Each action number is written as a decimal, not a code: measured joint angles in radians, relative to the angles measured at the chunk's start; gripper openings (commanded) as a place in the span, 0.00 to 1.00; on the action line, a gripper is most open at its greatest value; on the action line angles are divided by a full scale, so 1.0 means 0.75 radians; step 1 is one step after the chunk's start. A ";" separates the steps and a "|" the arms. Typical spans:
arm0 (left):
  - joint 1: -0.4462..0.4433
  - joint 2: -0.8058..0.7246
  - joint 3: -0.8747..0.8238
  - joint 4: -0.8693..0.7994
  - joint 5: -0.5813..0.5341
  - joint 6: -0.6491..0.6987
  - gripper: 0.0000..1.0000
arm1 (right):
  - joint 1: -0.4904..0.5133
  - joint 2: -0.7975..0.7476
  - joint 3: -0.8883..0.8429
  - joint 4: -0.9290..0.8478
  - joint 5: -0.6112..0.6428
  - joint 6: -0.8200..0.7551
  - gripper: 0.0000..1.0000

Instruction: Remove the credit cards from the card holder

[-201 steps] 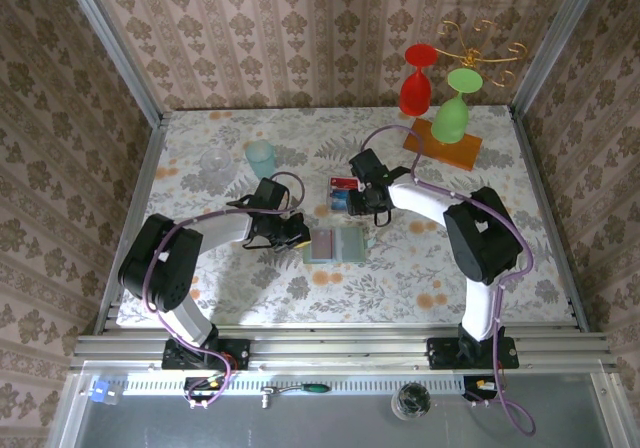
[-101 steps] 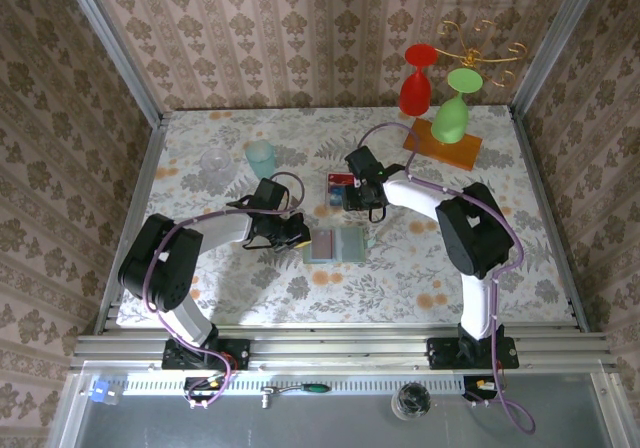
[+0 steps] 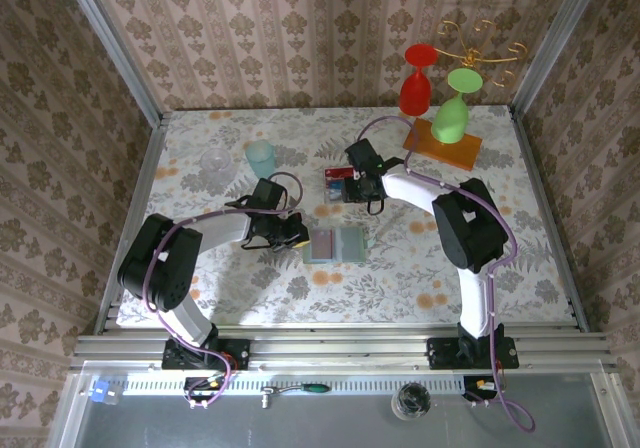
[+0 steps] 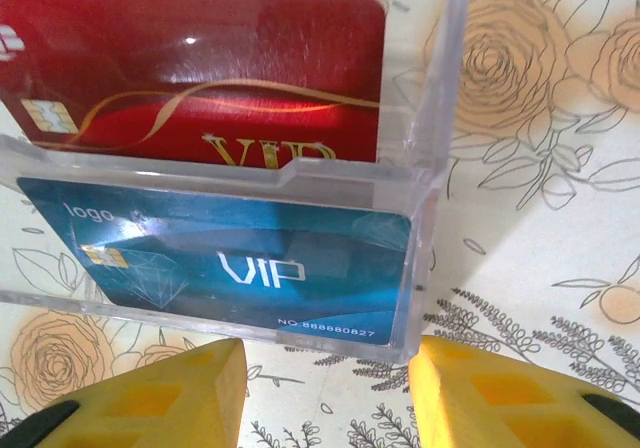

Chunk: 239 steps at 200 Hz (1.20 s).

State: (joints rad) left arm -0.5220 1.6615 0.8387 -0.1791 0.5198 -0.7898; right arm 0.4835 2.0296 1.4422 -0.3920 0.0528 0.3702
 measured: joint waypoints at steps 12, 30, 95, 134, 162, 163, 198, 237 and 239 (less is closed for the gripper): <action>0.000 0.000 -0.002 0.001 0.000 0.000 0.05 | -0.002 0.000 0.006 0.001 -0.001 0.000 0.46; 0.000 0.000 -0.005 0.001 0.000 0.000 0.05 | -0.002 0.000 0.006 0.001 -0.007 0.000 0.46; 0.000 0.000 -0.019 -0.001 0.000 0.000 0.05 | -0.002 0.000 0.006 0.002 -0.045 0.004 0.50; 0.000 -0.001 -0.021 0.002 0.000 0.000 0.05 | -0.002 0.001 0.006 0.002 -0.046 0.030 0.57; 0.000 -0.001 -0.034 0.002 0.000 0.000 0.05 | -0.001 0.013 0.012 0.002 -0.046 0.036 0.58; 0.000 -0.001 -0.035 0.002 0.000 0.000 0.05 | -0.001 0.013 0.013 0.002 -0.046 0.036 0.58; 0.000 -0.001 -0.037 0.001 0.000 0.000 0.05 | 0.008 0.039 0.030 0.002 -0.046 0.041 0.58; 0.000 -0.001 -0.037 0.002 0.000 0.000 0.05 | 0.017 0.066 0.057 0.002 -0.046 0.047 0.59; 0.000 -0.001 -0.037 0.002 0.000 0.000 0.05 | 0.017 0.068 0.059 0.002 -0.046 0.047 0.59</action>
State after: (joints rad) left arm -0.5220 1.6608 0.8112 -0.1780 0.5198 -0.7898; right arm 0.4965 2.0804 1.4864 -0.3908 0.0181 0.4057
